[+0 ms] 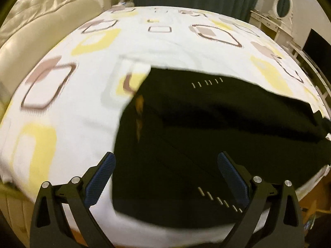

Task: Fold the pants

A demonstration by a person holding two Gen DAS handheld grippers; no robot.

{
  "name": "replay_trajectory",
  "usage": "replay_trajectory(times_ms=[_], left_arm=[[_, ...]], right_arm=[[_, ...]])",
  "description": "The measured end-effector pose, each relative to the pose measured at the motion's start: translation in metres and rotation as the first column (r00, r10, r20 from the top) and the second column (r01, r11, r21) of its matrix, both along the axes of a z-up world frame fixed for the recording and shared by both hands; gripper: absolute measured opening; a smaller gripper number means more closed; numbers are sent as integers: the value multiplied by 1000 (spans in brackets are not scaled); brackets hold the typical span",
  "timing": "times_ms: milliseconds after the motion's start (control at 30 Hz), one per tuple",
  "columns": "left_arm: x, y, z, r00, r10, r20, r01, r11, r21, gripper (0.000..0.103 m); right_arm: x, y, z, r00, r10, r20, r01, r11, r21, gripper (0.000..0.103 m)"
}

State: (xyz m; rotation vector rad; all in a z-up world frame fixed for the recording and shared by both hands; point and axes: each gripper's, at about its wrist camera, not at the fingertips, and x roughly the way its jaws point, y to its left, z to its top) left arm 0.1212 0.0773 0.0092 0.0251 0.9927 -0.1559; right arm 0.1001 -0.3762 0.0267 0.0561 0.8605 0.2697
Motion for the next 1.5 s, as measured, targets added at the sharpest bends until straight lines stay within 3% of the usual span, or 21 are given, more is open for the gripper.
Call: replay_trajectory(times_ms=[67,167,333,567,600,633,667,700,733,800,833,867,1000,1133,1200,1500], left_arm=[[33,4,0,997,-72,14,72,997,20,98],[76,9,-7,994,-105,28,103,994,41,98],[152,30,-33,997,-75,-33,73,995,-68,98],[196,29,-66,981,-158,-109,145,982,-121,97],[197,26,-70,976,-180,-120,166,979,-121,94],[198,23,-72,971,-199,-128,185,976,-115,73],[198,18,-72,970,-212,-117,203,976,-81,63],[200,18,-72,969,-217,-118,208,974,-86,60],[200,18,-71,967,-224,-119,212,972,-101,49],[201,17,-70,965,-231,-128,216,969,-118,39],[201,16,-69,962,-239,-131,225,968,-116,32],[200,14,-68,959,-251,-132,236,965,-114,24],[203,13,-50,969,-225,-100,213,970,-113,15],[198,33,-18,984,-173,-28,165,969,-186,13],[187,45,-3,986,-165,-1,160,959,-235,13],[106,62,30,985,-150,87,169,939,-298,13]], right_arm=[[35,1,-4,997,58,-46,-59,998,-21,101],[82,3,-20,985,115,-128,-124,990,-63,101],[132,3,-45,964,158,-213,-180,980,-89,101],[161,12,-72,922,253,-293,-274,961,-34,101],[162,14,-75,916,266,-300,-285,958,-23,101],[164,16,-79,905,285,-315,-303,953,-7,99],[165,18,-84,891,303,-337,-320,947,7,84],[170,22,-87,884,301,-357,-327,945,-13,71],[169,25,-88,885,295,-360,-334,941,-50,62],[168,26,-84,870,332,-365,-358,934,-2,32],[169,27,-82,854,352,-383,-363,931,45,7],[169,30,-79,857,344,-384,-364,931,23,8],[165,42,-57,897,310,-316,-359,927,-112,7],[151,47,-18,951,266,-157,-294,937,-191,7],[139,54,-6,958,267,-101,-283,933,-221,7],[23,75,17,948,312,54,-277,899,-338,7]])
